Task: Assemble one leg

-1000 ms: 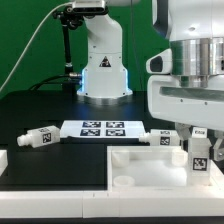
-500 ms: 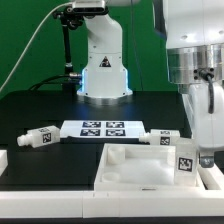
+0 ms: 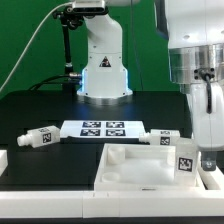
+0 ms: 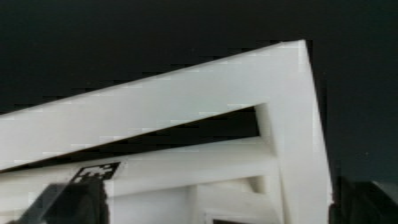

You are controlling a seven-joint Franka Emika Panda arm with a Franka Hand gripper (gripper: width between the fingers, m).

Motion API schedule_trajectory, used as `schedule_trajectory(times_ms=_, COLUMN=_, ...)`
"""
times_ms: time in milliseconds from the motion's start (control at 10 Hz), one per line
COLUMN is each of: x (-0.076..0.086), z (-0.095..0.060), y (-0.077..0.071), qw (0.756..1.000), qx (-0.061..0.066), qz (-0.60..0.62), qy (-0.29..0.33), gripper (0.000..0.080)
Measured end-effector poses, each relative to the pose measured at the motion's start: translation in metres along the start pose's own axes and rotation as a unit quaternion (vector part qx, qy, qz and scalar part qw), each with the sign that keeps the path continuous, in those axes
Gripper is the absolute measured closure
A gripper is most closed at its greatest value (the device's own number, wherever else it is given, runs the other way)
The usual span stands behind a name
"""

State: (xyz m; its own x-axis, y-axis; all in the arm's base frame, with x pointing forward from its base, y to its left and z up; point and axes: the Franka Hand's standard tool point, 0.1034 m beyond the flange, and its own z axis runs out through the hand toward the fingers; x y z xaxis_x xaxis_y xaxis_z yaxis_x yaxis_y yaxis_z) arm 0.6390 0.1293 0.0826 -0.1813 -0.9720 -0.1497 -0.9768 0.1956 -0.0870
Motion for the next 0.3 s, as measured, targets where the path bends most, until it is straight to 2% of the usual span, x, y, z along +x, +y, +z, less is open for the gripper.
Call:
schedule_trajectory(times_ms=100, x=-0.0088, z=-0.0178, y=-0.0026, qw=1.0, qx=0.004, qz=-0.006, qy=-0.009, gripper=0.0156)
schedule_trajectory(times_ms=200, x=-0.0113, z=-0.0265, y=-0.0051, qw=1.0, qx=0.007, qz=-0.009, qy=-0.013, gripper=0.0151)
schedule_trajectory(times_ms=300, x=-0.0091, z=-0.0208, y=-0.0033, qw=1.0, qx=0.005, qz=-0.009, qy=-0.01, gripper=0.0151)
